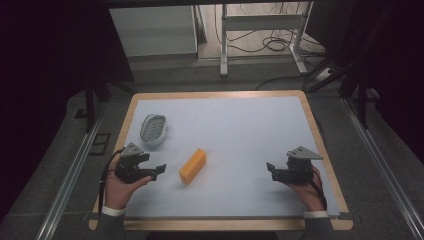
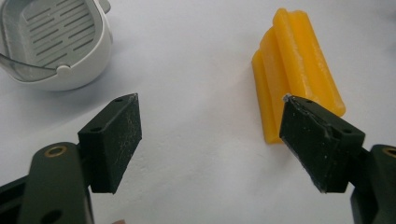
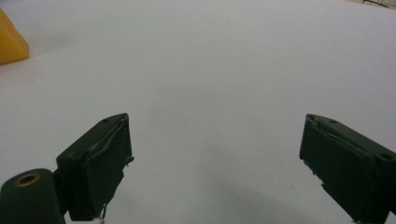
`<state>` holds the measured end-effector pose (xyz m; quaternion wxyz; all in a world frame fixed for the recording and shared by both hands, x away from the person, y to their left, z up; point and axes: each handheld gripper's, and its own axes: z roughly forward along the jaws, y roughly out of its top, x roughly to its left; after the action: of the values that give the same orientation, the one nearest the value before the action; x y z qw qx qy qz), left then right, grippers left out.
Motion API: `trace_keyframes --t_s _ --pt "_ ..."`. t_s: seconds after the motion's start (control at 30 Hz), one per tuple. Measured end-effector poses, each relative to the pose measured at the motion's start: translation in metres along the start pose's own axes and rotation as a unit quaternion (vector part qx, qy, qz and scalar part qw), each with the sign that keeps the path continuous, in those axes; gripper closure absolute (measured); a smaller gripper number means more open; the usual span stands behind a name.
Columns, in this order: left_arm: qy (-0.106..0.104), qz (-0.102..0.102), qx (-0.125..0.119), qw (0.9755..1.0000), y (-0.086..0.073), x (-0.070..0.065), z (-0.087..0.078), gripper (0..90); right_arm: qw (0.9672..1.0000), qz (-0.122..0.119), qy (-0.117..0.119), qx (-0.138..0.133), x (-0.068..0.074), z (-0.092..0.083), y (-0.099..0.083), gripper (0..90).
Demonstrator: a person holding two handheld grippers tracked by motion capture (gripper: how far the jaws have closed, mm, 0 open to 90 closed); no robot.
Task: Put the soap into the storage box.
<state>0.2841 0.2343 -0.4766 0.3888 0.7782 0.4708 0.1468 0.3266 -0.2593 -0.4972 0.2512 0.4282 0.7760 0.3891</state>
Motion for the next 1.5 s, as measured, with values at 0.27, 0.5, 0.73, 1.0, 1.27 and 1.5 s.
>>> trace_keyframes --t_s 0.27,0.5,0.73,1.0,1.27,1.5 --pt "0.012 -0.012 0.013 0.9998 -0.005 0.004 0.002 21.6 0.9998 0.016 -0.01 0.0 -0.016 0.002 -0.003 9.3" --pt "0.002 -0.005 0.021 0.9998 -0.005 0.0 0.007 21.7 0.9997 0.014 -0.018 0.0 -0.011 -0.003 -0.004 9.3" --pt "-0.014 0.005 0.015 0.9998 0.001 -0.008 0.007 22.3 0.9995 0.02 -0.02 -0.011 -0.01 -0.011 -0.003 9.5" --pt "-0.017 0.002 0.021 0.9996 0.009 -0.017 0.0 24.9 0.9993 0.027 -0.025 -0.011 -0.014 -0.012 -0.005 9.5" --pt "-0.015 0.032 0.041 0.9985 0.033 -0.036 0.001 25.2 0.9993 0.027 -0.024 -0.012 -0.014 -0.012 -0.005 9.5" --pt "-0.013 0.049 0.055 0.9972 0.041 -0.052 0.011 25.1 0.9991 0.029 -0.027 -0.013 -0.014 -0.013 -0.006 9.5"
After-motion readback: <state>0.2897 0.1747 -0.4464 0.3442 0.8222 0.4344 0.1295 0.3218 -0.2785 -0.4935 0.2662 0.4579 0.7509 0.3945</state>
